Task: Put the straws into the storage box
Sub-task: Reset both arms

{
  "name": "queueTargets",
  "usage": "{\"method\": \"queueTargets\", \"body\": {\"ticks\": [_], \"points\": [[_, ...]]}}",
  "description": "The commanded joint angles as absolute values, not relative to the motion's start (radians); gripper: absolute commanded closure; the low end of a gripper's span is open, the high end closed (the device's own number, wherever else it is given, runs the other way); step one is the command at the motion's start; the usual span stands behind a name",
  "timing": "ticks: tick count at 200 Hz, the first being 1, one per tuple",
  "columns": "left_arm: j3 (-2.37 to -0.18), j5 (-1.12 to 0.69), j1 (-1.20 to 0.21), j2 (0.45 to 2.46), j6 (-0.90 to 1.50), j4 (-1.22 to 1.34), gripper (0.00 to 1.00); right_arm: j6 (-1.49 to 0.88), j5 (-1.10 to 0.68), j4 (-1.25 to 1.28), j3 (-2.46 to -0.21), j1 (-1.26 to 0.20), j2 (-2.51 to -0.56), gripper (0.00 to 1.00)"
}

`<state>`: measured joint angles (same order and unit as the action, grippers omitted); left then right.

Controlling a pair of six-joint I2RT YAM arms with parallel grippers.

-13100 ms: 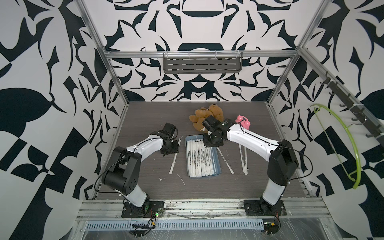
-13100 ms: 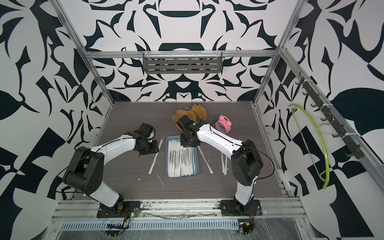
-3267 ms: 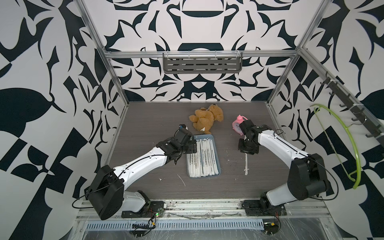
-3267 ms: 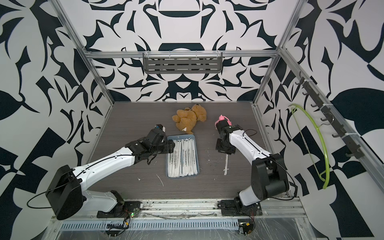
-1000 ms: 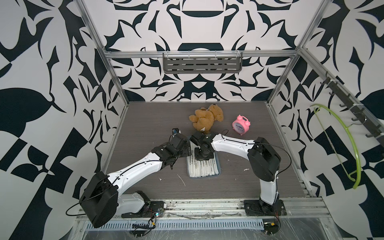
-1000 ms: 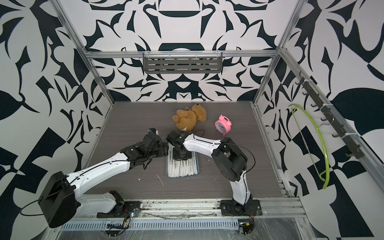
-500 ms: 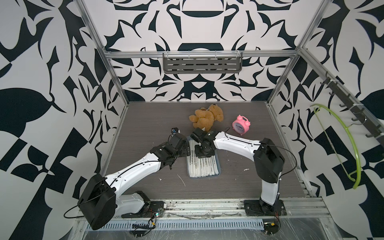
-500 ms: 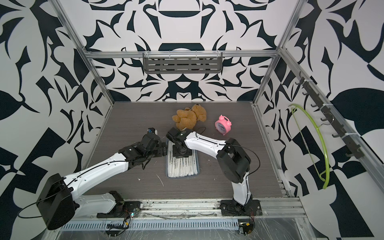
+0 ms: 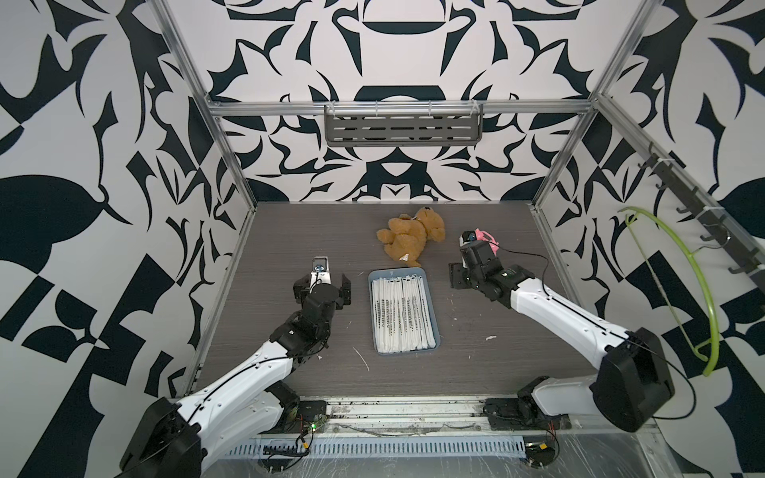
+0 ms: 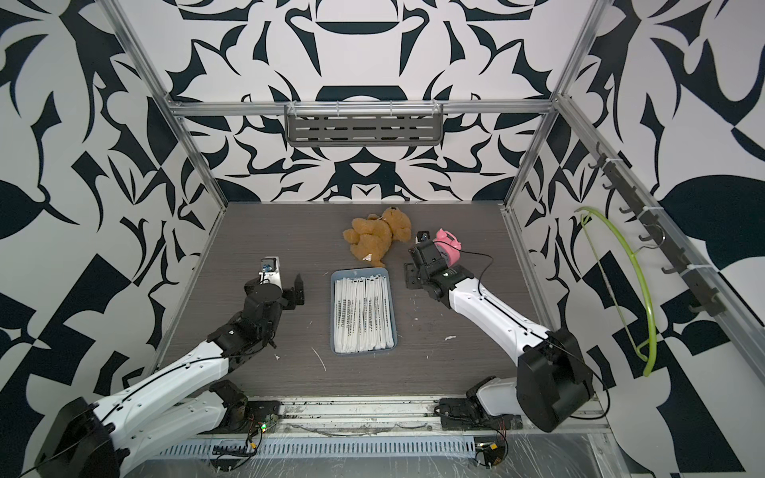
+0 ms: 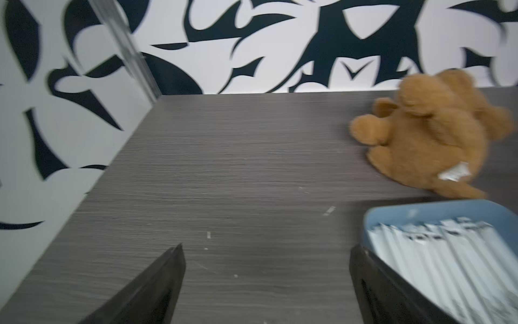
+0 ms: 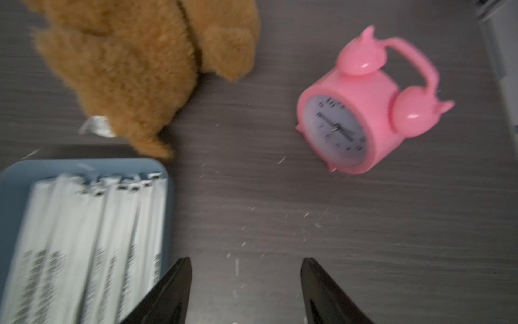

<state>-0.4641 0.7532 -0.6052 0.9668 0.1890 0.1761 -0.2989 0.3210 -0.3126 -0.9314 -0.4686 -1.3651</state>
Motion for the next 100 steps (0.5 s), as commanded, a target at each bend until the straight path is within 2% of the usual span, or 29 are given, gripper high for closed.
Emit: {"method": "queueTargets", "body": {"ticks": [1, 22, 42, 60, 100], "points": [[-0.460, 0.882, -0.502, 0.986, 0.104, 0.355, 0.01, -0.199, 0.586, 0.000, -0.853, -0.373, -1.316, 0.33], [-0.432, 0.862, -0.386, 1.011, 0.115, 0.365, 0.01, -0.205, 0.509, 0.095, -0.781, -0.232, -1.325, 0.32], [-0.403, 0.885, -0.300, 1.082, 0.112, 0.407, 0.01, -0.152, 0.580, 0.169, -0.752, -0.210, -1.377, 0.34], [-0.351, 0.847, -0.242, 1.143, 0.109, 0.517, 0.01, -0.134, 0.556, 0.286, -0.676, -0.171, -1.400, 0.34], [-0.299, 0.434, -0.122, 1.234, 0.113, 0.700, 0.01, -0.038, 0.449, 0.448, -0.603, -0.133, -1.423, 0.39]]}}
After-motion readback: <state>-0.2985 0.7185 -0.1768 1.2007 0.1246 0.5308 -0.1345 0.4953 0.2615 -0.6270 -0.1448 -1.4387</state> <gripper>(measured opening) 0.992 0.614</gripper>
